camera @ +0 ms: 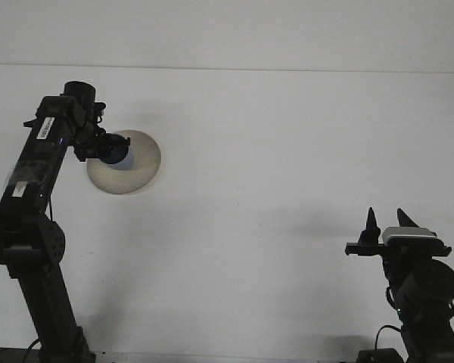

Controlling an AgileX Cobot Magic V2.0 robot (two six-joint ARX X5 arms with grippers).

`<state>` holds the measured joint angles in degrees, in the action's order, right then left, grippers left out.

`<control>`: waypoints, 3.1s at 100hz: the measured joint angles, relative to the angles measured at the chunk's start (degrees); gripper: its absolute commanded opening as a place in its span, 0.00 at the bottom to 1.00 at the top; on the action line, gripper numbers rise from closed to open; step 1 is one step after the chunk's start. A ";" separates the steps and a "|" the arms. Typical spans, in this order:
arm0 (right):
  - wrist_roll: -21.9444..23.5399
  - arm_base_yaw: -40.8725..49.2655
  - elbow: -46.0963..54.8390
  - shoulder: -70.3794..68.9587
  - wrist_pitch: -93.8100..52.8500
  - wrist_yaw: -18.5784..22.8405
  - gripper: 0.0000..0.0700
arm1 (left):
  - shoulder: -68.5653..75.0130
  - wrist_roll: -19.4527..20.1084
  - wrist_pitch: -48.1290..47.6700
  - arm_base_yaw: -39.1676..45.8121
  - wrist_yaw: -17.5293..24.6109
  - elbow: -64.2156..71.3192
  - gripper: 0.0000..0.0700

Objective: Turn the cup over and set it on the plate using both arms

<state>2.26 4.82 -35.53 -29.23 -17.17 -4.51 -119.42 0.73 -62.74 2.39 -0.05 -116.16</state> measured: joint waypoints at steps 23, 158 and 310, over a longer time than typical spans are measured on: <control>0.00 0.00 0.00 0.00 0.07 0.00 0.54 | -0.02 0.00 0.44 0.00 0.28 0.00 0.02; -0.55 0.00 0.02 0.00 0.09 -0.50 0.54 | 2.62 -2.86 -9.33 0.09 1.44 -13.09 0.73; -0.55 0.00 0.02 0.00 0.09 -3.23 0.54 | 89.96 -4.70 51.80 -11.41 -4.61 80.74 0.72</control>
<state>1.72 4.82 -35.51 -29.23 -17.08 -7.75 -29.45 -3.97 -10.94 -9.02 -4.67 -35.42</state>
